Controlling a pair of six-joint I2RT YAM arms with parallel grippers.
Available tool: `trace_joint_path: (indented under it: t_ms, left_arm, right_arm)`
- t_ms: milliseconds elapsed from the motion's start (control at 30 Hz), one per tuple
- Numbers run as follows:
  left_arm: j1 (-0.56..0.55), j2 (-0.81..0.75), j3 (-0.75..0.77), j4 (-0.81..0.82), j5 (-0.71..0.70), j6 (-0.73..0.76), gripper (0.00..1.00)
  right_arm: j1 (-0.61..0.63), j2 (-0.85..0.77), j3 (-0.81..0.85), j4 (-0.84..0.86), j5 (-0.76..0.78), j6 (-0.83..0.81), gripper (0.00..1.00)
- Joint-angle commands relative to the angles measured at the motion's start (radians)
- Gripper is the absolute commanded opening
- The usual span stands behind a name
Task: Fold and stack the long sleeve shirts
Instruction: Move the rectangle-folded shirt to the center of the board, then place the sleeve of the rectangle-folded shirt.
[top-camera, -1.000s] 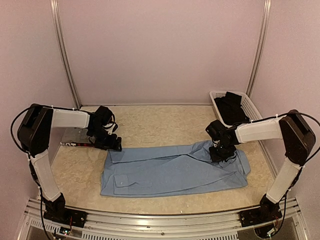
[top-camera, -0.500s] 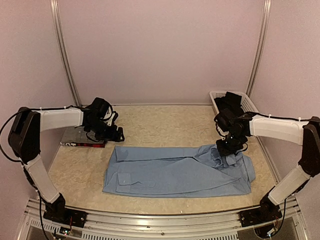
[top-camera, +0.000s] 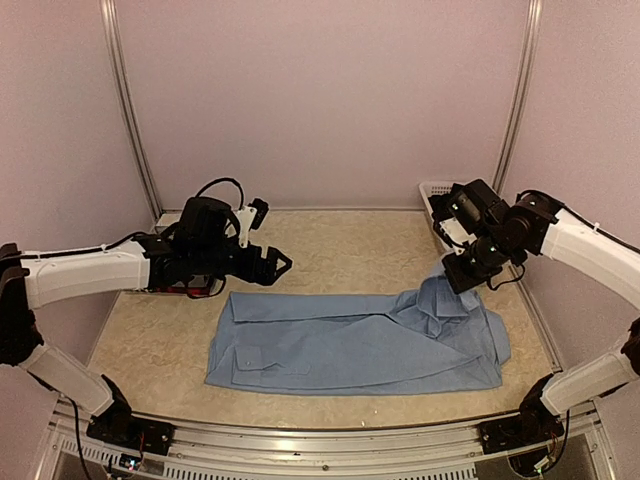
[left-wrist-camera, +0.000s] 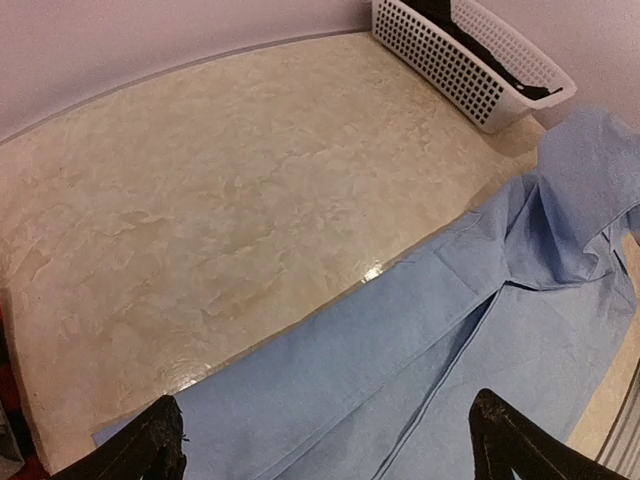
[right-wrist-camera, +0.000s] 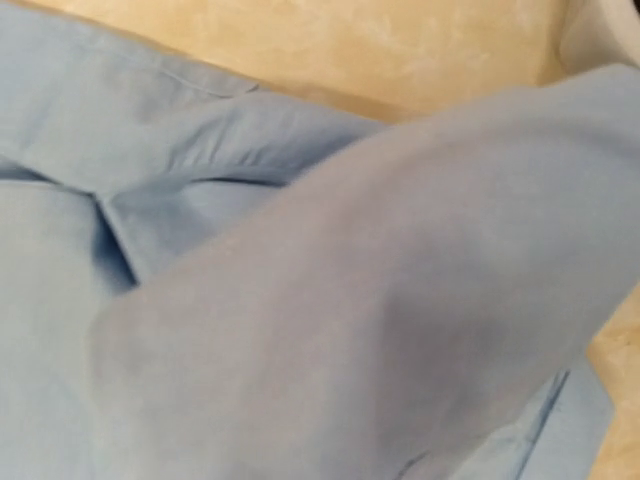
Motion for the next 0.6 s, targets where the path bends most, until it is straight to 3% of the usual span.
trace_joint_path:
  t_ms: [0, 300, 467, 567]
  left_arm:
    - [-0.095, -0.022, -0.041, 0.236, -0.007, 0.043, 0.94]
    - [-0.189, 0.026, -0.004, 0.260, -0.061, 0.061, 0.94]
    - [-0.188, -0.023, -0.045, 0.236, -0.196, 0.047, 0.94]
    - [-0.189, -0.049, -0.083, 0.244, -0.206, 0.056, 0.94]
  right_arm:
    - [0.019, -0.067, 0.081, -0.103, -0.007, -0.010, 0.00]
    - [0.080, -0.010, 0.129, -0.106, -0.032, -0.078, 0.00]
    - [0.191, 0.093, 0.198, -0.153, 0.109, -0.092, 0.00]
    - [0.218, 0.134, 0.259, -0.209, 0.189, -0.053, 0.00]
